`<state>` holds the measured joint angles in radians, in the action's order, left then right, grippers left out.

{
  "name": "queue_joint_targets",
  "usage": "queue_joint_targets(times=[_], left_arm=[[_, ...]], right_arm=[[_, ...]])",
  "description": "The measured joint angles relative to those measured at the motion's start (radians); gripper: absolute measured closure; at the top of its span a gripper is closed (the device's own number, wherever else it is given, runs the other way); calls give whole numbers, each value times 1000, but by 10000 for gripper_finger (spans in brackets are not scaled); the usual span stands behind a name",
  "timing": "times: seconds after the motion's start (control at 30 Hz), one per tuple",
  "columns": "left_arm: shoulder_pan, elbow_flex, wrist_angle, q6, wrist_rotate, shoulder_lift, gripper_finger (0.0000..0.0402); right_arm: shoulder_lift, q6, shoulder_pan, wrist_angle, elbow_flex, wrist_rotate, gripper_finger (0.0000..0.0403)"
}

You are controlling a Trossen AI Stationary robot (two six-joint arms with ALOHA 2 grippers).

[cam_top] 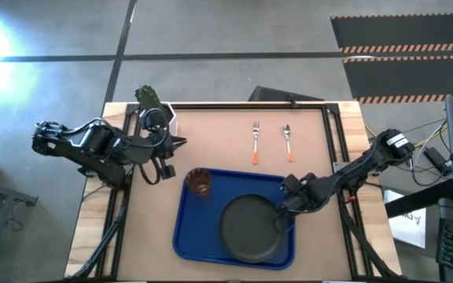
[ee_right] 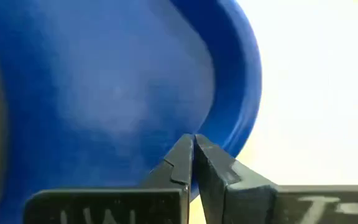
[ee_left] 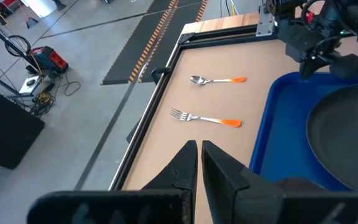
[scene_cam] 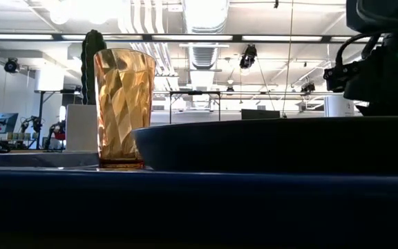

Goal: Pick and place plate/cup/fork/spoon on tray
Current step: Adjust the blue serving tray

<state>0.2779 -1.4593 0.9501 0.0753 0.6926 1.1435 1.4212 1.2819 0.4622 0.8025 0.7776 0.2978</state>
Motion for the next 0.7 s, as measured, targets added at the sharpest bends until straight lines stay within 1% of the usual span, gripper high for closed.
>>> queue_joint_targets(times=[0.17, 0.5, 0.57, 0.7], left_arm=[[0, 0, -3, 0, 0, 0, 395], [0, 0, -11, 0, 0, 0, 395], [0, 0, -11, 0, 0, 0, 395], [-1, 0, -10, -1, 0, 0, 395]], right_arm=[[0, -1, 0, 58, 0, 39, 394], [-20, -14, 0, 91, 0, 68, 394], [-42, 11, 0, 88, 5, 41, 394], [-112, 28, 14, 85, 55, -120, 394]])
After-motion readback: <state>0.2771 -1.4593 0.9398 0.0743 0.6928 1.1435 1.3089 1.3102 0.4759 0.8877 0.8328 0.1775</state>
